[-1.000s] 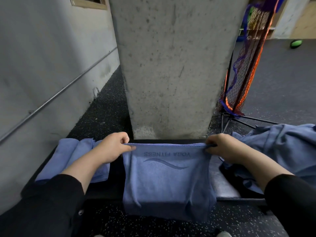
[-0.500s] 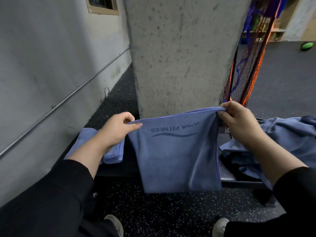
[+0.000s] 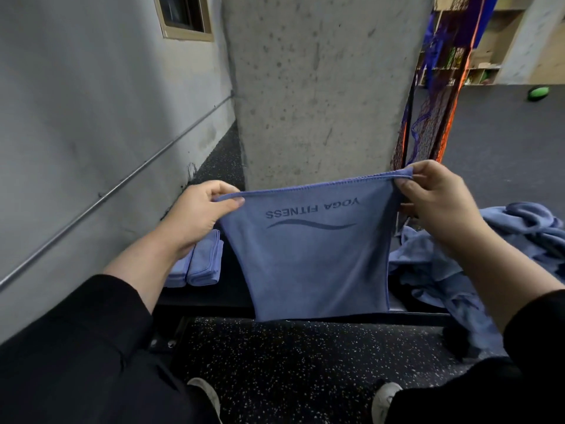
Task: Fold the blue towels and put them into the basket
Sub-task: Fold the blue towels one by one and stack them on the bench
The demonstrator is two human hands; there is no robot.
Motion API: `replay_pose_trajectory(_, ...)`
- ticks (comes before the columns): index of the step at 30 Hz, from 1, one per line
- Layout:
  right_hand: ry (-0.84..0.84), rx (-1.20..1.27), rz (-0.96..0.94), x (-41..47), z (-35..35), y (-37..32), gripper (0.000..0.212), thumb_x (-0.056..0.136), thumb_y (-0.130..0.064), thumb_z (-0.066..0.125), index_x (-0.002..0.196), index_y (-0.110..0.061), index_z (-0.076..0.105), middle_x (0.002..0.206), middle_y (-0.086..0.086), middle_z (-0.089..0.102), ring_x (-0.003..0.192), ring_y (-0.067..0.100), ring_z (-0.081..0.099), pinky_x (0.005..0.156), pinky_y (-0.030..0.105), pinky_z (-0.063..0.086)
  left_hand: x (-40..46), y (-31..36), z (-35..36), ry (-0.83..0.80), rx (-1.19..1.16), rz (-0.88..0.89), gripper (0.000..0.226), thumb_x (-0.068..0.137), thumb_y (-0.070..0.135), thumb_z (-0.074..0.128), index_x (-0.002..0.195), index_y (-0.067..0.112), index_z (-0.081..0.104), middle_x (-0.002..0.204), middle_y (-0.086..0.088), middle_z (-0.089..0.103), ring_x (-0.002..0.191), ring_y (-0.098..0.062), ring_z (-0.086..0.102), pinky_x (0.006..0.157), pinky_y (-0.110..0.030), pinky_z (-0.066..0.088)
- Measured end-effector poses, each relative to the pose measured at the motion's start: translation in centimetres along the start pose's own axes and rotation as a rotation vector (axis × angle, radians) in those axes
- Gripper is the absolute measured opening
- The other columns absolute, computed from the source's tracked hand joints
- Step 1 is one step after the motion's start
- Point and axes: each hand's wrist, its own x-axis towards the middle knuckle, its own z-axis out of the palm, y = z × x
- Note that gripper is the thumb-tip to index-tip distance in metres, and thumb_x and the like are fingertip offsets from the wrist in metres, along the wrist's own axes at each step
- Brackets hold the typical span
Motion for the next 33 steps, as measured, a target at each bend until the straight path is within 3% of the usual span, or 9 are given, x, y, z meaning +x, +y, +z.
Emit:
replay_pose_trajectory(6,-0.025,0.057,0.056,-0.9,-0.3,-0.8,0.001,0.102,-0.013,0.056,0.103,-0.013,0.057,0.077,-0.006,0.069,0.059,0.008,0.062,0.051,0.023,0.055,-0.5,1.5,0.0,0.095,-0.117,0.008,0.018,0.092,0.011,0.070,0.079,0.006,0.059,0.073,-0.014,0.055,0.059,-0.017,0.049,0.054,-0.027,0.042)
replay_pose_trajectory(12,-0.036,0.116,0.077,-1.4,-0.4,-1.2,0.013,0.103,-0.016,0.053,0.092,-0.021,0.057,0.067,-0.006,0.064,0.052,0.011,0.058,0.046,0.026,0.051,-0.4,2.1,-0.3,0.013,-0.243,-0.062,0.026,0.085,0.010,0.077,0.068,0.019,0.060,0.071,-0.009,0.059,0.063,-0.020,0.054,0.062,-0.032,0.045)
replay_pose_trajectory(18,-0.106,0.122,0.176,0.3,0.2,1.4,0.006,0.102,-0.018,0.056,0.100,-0.018,0.062,0.077,0.003,0.064,0.063,0.020,0.058,0.056,0.034,0.050,1.8,0.4,0.0,-0.057,-0.220,-0.180,0.013,0.085,0.007,0.074,0.082,0.012,0.062,0.076,-0.007,0.066,0.068,-0.019,0.061,0.066,-0.030,0.051)
replay_pose_trajectory(22,-0.079,0.015,0.211,4.6,2.4,4.2,0.010,0.101,-0.021,0.059,0.103,-0.015,0.066,0.079,0.003,0.065,0.063,0.018,0.059,0.060,0.035,0.052,6.7,-1.6,1.3,0.000,-0.130,-0.205,0.017,0.086,0.006,0.076,0.083,0.016,0.063,0.078,-0.004,0.066,0.063,-0.014,0.062,0.055,-0.024,0.051)
replay_pose_trajectory(24,-0.059,-0.084,0.243,8.3,4.1,6.6,0.018,0.100,-0.022,0.059,0.112,-0.010,0.065,0.078,0.000,0.061,0.058,0.014,0.058,0.054,0.029,0.052,10.9,-3.7,2.0,0.092,-0.030,-0.170,0.018,0.084,0.010,0.079,0.087,0.017,0.064,0.087,-0.005,0.066,0.075,-0.018,0.065,0.069,-0.029,0.055)
replay_pose_trajectory(26,-0.041,-0.317,0.275,11.0,5.9,9.3,0.036,0.098,-0.025,0.063,0.127,-0.007,0.057,0.091,0.004,0.063,0.072,0.020,0.062,0.059,0.027,0.053,14.1,-6.3,3.0,0.158,0.222,-0.171,0.028,0.081,0.022,0.081,0.104,0.018,0.066,0.103,-0.009,0.067,0.092,-0.023,0.065,0.086,-0.035,0.055)
replay_pose_trajectory(29,-0.104,-0.698,0.194,10.4,8.6,13.0,0.051,0.094,-0.031,0.066,0.137,-0.009,0.050,0.125,0.016,0.063,0.113,0.033,0.060,0.093,0.036,0.045,13.5,-10.3,6.5,0.075,0.609,-0.128,0.035,0.091,0.027,0.071,0.123,0.012,0.064,0.111,-0.012,0.067,0.100,-0.029,0.063,0.088,-0.038,0.052)
replay_pose_trajectory(31,-0.292,-0.734,0.138,6.7,11.2,15.5,0.049,0.098,-0.029,0.060,0.141,-0.007,0.049,0.139,0.018,0.056,0.127,0.033,0.053,0.103,0.036,0.039,10.3,-13.4,9.6,-0.119,0.750,-0.010,0.034,0.098,0.027,0.060,0.128,0.011,0.063,0.122,-0.015,0.064,0.112,-0.032,0.061,0.093,-0.040,0.049)
replay_pose_trajectory(33,-0.581,-0.793,0.195,2.9,13.6,17.8,0.059,0.103,-0.035,0.049,0.153,-0.009,0.033,0.159,0.014,0.033,0.145,0.029,0.034,0.116,0.038,0.028,6.8,-16.7,11.9,-0.422,0.912,0.022,0.046,0.104,0.035,0.049,0.145,0.015,0.051,0.152,-0.012,0.046,0.139,-0.028,0.043,0.111,-0.040,0.038)
